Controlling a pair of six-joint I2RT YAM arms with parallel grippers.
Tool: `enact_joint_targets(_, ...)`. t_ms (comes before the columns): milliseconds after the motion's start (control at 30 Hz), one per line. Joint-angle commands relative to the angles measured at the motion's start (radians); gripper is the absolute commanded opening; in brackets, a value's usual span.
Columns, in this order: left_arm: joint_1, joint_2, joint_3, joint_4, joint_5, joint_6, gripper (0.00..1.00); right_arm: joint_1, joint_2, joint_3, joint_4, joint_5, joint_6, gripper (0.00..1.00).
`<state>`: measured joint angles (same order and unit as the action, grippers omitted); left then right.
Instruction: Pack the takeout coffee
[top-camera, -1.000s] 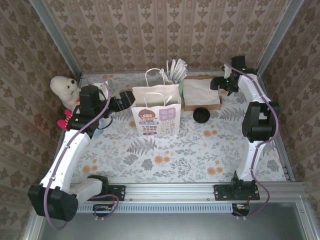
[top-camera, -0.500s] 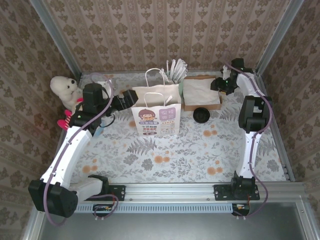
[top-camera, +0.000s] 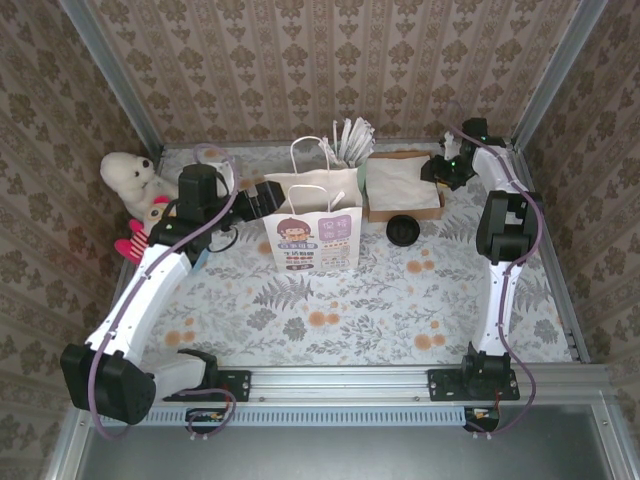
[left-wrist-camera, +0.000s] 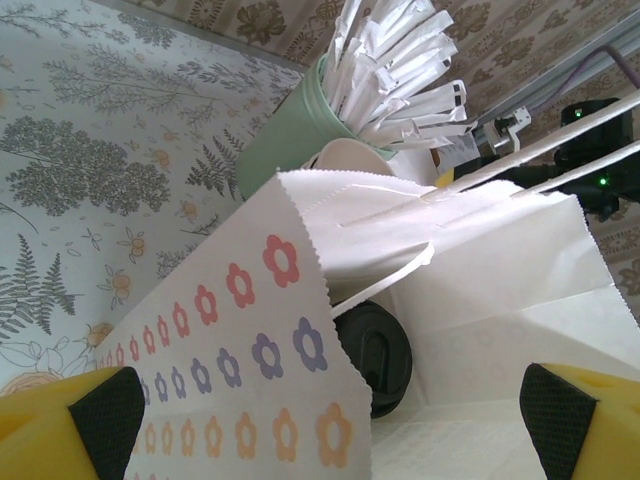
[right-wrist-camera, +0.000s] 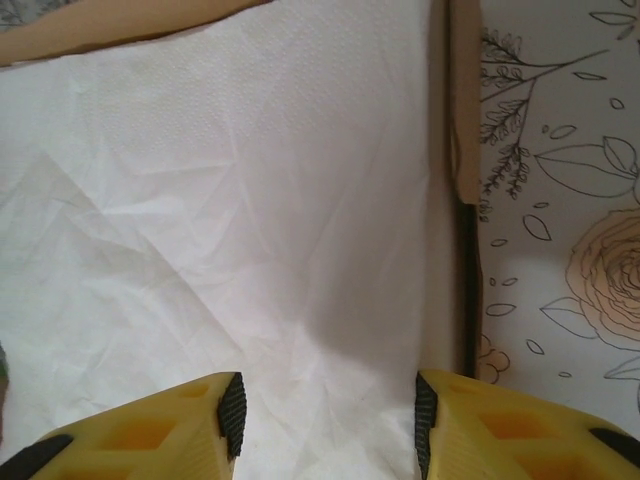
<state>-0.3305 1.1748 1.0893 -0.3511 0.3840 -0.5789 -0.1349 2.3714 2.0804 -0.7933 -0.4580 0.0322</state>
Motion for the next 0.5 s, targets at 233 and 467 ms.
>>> enact_joint_targets(233, -0.021, -0.002, 0.036, 0.014, -0.021, 0.014, 1.00, 0.007, -0.043, 0.001, 0.030, -0.082, 0.014, 0.40)
enact_joint_targets(467, -0.024, -0.003, 0.033, 0.011, -0.023, 0.021, 1.00, 0.014, -0.082, -0.066, 0.089, -0.060, 0.035, 0.10)
